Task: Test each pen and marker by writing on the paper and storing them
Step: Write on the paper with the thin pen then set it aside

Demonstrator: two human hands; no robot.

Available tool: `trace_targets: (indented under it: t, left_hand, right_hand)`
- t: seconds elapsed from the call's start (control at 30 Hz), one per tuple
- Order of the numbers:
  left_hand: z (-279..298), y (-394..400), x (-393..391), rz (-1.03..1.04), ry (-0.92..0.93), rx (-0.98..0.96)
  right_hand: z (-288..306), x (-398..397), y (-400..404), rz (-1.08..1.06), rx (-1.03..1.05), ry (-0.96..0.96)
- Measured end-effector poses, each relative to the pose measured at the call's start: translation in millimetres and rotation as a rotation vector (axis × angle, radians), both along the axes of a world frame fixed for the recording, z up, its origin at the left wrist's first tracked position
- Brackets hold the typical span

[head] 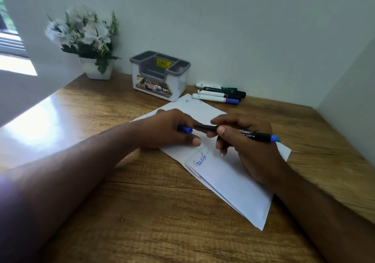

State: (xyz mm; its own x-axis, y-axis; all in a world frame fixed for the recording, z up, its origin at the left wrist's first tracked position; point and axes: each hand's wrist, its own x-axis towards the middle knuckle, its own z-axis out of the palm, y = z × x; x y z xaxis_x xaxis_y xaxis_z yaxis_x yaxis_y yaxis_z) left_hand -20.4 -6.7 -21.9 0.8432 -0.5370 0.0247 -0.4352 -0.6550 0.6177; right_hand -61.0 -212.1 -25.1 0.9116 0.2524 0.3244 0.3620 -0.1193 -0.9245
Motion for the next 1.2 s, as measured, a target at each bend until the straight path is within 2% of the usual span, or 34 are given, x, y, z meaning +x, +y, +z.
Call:
trace_targets:
  t: [0.13, 0.43, 0.6, 0.77, 0.87, 0.97, 1.03, 1.1, 1.13, 1.2]
  left_hand:
    - [-0.2, 1.2, 1.4, -0.014, -0.008, -0.075]
    - [-1.8, -4.2, 2.5, 0.004, -0.062, -0.073]
    - [-4.7, -15.4, -3.5, -0.016, -0.182, -0.158]
    - [-6.5, -23.3, -6.5, -0.004, -0.216, -0.338]
    - [-5.3, -27.4, -10.2, 0.038, -0.182, -0.394]
    - [-6.6, -34.4, -11.9, 0.007, 0.007, -0.593]
    - [-6.0, -34.9, -10.4, -0.023, 0.100, -0.607]
    - [-3.5, -21.1, -5.0, 0.031, 0.125, -0.544]
    - [-0.5, -11.4, -2.2, 0.097, 0.082, -0.572]
    - [4.1, 21.3, 12.7, 0.327, -0.142, -0.683]
  right_hand:
    - [0.2, -1.0, -1.1, -0.029, 0.037, -0.053]
    - [-0.9, 3.5, 4.8, -0.059, -0.114, -0.095]
    - [-3.6, 6.9, 8.4, -0.050, -0.097, -0.105]
    - [-2.3, 8.1, 12.9, -0.106, -0.019, -0.078]
    - [3.1, 14.7, 16.2, -0.136, 0.028, 0.042]
    - [9.8, 19.0, 20.6, -0.054, 0.301, 0.213]
    - [10.8, 20.8, 21.6, -0.047, 0.338, 0.232]
    - [16.9, 26.1, 19.3, -0.158, 0.271, 0.193]
    - [21.3, 30.3, 15.9, -0.184, 0.271, 0.182]
    - [36.0, 38.2, 11.8, -0.133, 0.308, 0.168]
